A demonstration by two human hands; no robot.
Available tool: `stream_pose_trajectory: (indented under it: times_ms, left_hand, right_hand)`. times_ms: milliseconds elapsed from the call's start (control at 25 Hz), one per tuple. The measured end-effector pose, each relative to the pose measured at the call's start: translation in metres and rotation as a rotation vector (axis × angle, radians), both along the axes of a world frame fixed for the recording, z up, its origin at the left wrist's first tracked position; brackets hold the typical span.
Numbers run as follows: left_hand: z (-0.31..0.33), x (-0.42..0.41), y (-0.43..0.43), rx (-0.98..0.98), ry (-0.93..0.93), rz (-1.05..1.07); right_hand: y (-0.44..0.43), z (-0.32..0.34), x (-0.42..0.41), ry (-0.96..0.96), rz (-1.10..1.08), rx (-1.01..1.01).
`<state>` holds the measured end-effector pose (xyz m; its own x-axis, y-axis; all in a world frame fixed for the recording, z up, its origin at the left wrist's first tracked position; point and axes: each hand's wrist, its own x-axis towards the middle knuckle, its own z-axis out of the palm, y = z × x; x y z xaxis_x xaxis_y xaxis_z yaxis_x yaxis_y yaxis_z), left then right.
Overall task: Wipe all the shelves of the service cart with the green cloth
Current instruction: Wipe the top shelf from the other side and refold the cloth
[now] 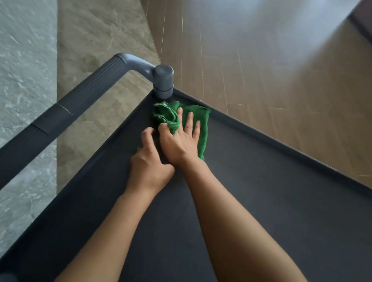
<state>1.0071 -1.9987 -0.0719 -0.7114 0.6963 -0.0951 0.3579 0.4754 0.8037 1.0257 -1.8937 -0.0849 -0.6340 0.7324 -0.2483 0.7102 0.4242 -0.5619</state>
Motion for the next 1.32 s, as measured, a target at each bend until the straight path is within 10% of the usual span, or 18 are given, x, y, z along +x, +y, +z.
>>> stream_pose_trajectory:
  times_ms: [200, 520, 1320]
  left_hand:
    - [0.0, -0.007, -0.002, 0.069, -0.263, 0.057]
    - [0.02, 0.021, -0.01, 0.175, -0.086, -0.002]
    - [0.069, 0.359, 0.031, 0.223, -0.323, -0.506]
  right_hand:
    - [-0.016, 0.016, -0.012, 0.277, -0.098, -0.383]
    - [-0.025, 0.042, 0.016, 0.895, -0.532, -1.139]
    - [-0.016, 0.069, 0.437, 1.485, -0.784, -0.969]
